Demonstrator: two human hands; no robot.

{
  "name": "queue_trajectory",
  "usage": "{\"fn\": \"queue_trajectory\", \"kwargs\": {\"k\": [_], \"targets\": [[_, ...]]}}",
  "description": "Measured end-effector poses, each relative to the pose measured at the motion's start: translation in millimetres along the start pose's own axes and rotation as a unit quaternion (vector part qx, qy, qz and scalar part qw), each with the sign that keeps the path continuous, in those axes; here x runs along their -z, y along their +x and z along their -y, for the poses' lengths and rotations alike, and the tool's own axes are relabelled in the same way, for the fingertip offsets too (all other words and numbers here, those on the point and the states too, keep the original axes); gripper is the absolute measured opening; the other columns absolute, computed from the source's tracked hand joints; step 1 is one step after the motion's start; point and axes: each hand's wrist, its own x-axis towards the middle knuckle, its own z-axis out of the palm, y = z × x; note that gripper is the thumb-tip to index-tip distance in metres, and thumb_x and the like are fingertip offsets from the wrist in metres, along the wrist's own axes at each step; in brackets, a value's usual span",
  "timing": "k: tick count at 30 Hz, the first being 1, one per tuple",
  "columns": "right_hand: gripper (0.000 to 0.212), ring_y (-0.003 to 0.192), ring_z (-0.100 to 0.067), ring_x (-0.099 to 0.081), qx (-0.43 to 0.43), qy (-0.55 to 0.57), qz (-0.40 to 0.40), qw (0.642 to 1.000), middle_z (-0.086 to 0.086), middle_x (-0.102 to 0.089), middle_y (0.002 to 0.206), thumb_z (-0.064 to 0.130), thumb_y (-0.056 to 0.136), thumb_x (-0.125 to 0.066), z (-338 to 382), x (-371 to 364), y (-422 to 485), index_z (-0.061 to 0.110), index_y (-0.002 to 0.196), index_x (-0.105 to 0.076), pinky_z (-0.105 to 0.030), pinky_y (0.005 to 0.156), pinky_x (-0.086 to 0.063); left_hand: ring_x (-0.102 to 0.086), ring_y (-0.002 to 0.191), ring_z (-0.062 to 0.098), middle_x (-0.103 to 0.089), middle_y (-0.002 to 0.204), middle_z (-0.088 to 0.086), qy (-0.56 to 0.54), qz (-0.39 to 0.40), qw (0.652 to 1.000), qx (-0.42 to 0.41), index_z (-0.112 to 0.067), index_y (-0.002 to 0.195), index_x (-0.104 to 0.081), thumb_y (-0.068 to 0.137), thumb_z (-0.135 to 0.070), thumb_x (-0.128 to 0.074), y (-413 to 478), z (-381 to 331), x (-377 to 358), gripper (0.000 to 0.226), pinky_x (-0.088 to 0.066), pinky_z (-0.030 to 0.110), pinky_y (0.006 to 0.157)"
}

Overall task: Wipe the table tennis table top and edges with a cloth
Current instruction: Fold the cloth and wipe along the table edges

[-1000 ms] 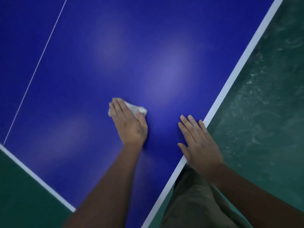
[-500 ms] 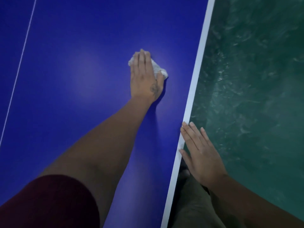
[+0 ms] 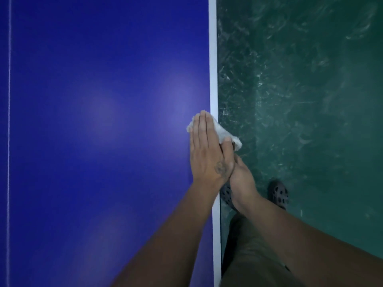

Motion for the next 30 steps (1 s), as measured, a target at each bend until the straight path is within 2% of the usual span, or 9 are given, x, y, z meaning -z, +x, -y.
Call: {"fn": "queue_trajectory", "kwargs": {"k": [2,5,10,13,17,19,22,26,30], "targets": [[0.032,0.115,-0.023,-0.076,-0.075,0.09,0.006,0.993,-0.005,-0.08,0.121,0.035,0.111,-0.054,6.3,7.1,6.8,0.018,0.131,-0.073,-0.041,0.102,-0.057,-0.006,0.168,0.02,-0.015,0.18,0.009,-0.019,0.025,0.999,0.023,-0.002,0.171,-0.018,0.109,-0.037,-0.036,-18.0,-9.0,-0.2,0.073,-0.013,0.046,0.136],[0.043,0.124,-0.031,-0.071,-0.133,0.136,0.068,0.979,-0.015,-0.073,0.134,0.033,0.109,-0.048,13.0,20.6,11.3,0.01,0.137,-0.071,-0.047,0.111,-0.052,-0.002,0.168,0.016,-0.01,0.182,0.005,-0.077,0.049,0.995,0.042,-0.005,0.172,-0.016,0.11,-0.037,-0.028,-35.1,-19.5,2.5,0.07,-0.012,0.046,0.137],[0.054,0.14,-0.026,-0.06,-0.097,0.144,0.163,0.971,-0.013,-0.066,0.146,0.036,0.112,-0.032,31.8,33.8,4.9,0.011,0.147,-0.063,-0.042,0.122,-0.041,-0.006,0.168,0.016,-0.011,0.182,0.003,-0.166,0.077,0.982,0.045,-0.005,0.171,-0.018,0.114,-0.036,-0.026,-52.2,-31.1,5.8,0.065,-0.013,0.048,0.137],[0.059,0.145,-0.023,-0.056,-0.058,0.145,0.2,0.967,-0.009,-0.062,0.152,0.052,0.114,-0.032,38.7,46.4,3.3,0.015,0.152,-0.059,-0.043,0.125,-0.036,-0.01,0.168,0.014,-0.015,0.181,0.0,-0.218,0.112,0.969,0.039,-0.01,0.171,-0.022,0.115,-0.031,-0.027,-58.8,-40.2,7.6,0.06,-0.015,0.047,0.137],[0.052,0.127,-0.022,-0.069,0.046,0.021,0.069,0.996,-0.005,-0.075,0.131,0.056,0.106,-0.052,38.7,63.1,5.5,0.019,0.139,-0.068,-0.05,0.117,-0.048,-0.023,0.165,0.017,-0.029,0.177,0.003,-0.265,0.146,0.953,-0.012,-0.01,0.168,-0.031,0.115,-0.031,-0.03,-54.6,-44.7,15.0,0.057,-0.024,0.049,0.134],[0.041,0.118,-0.014,-0.071,0.103,-0.092,-0.012,0.99,0.004,-0.076,0.124,0.052,0.107,-0.055,33.6,70.5,10.0,0.025,0.137,-0.068,-0.045,0.11,-0.054,-0.028,0.164,0.017,-0.034,0.174,0.006,-0.227,0.092,0.97,-0.013,-0.004,0.167,-0.033,0.114,-0.029,-0.034,-35.5,-35.4,18.3,0.058,-0.027,0.044,0.133],[0.032,0.113,0.008,-0.064,0.143,-0.241,0.005,0.96,0.026,-0.069,0.122,0.05,0.108,-0.053,23.9,74.5,7.8,0.045,0.139,-0.058,-0.015,0.092,-0.05,-0.025,0.165,0.016,-0.033,0.174,0.005,-0.162,-0.033,0.983,0.075,-0.005,0.166,-0.035,0.113,-0.036,-0.04,14.1,-2.1,11.8,0.062,-0.024,0.042,0.134],[0.068,0.136,-0.007,-0.057,0.145,-0.33,0.09,0.928,0.012,-0.053,0.156,0.062,0.105,-0.043,3.6,60.0,0.9,0.035,0.166,-0.031,-0.028,0.111,-0.046,-0.021,0.166,0.021,-0.033,0.175,0.006,-0.016,-0.109,0.985,0.135,-0.007,0.165,-0.039,0.112,-0.038,-0.044,80.6,40.8,6.8,0.061,-0.015,0.048,0.136],[0.067,0.153,-0.001,-0.03,0.123,-0.304,0.11,0.938,0.016,-0.03,0.169,0.048,0.112,-0.041,-5.7,26.7,2.2,0.028,0.171,-0.016,-0.007,0.113,-0.021,-0.014,0.167,0.024,-0.022,0.18,0.005,0.117,-0.118,0.971,0.174,-0.017,0.17,-0.032,0.113,-0.046,-0.03,99.4,46.9,3.9,0.064,-0.009,0.046,0.136]]}}
